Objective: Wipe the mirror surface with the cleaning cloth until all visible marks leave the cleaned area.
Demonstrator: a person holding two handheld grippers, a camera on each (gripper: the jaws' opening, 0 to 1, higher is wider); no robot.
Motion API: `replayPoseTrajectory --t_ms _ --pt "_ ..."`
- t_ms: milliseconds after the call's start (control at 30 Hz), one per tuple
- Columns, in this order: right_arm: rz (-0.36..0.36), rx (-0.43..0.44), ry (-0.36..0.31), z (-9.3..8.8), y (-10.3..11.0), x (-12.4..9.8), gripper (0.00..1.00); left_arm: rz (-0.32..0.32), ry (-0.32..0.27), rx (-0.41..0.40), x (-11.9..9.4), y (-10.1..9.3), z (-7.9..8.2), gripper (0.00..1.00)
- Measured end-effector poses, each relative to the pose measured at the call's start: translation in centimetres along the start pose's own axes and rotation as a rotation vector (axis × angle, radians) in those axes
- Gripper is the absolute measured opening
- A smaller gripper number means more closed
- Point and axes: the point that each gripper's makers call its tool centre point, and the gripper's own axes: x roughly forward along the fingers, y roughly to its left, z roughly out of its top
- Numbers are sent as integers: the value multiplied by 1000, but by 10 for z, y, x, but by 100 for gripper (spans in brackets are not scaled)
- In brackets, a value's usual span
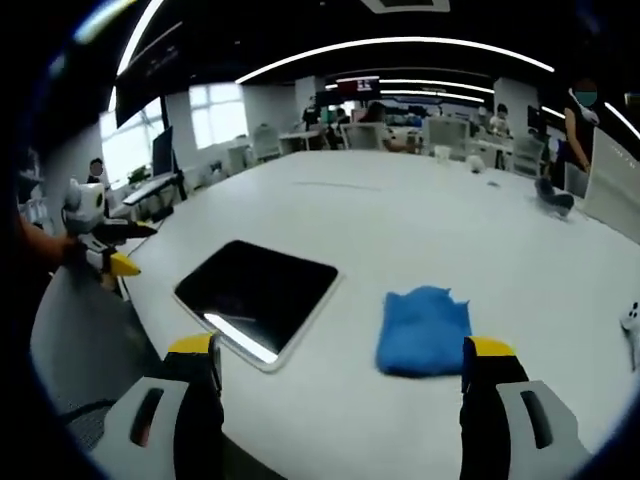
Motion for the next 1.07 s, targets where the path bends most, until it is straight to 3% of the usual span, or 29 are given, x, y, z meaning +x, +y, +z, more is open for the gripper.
replayPoseTrajectory --t_ms 100,267,567,767,1067 --pt "-14 -17 -36 6 1 -5 100 6 -3 -7 0 2 0 100" --pt "-24 8 -21 2 -3 -1 100 9 -2 -12 0 3 0 100" --pt "-40 0 -75 9 -8 -3 100 5 3 1 1 2 -1 100" --pt "-40 25 -36 1 -9 -2 100 10 3 -7 0 3 -1 100" --pt "-47 31 -37 1 -9 -3 100 7 6 -2 1 2 -2 100"
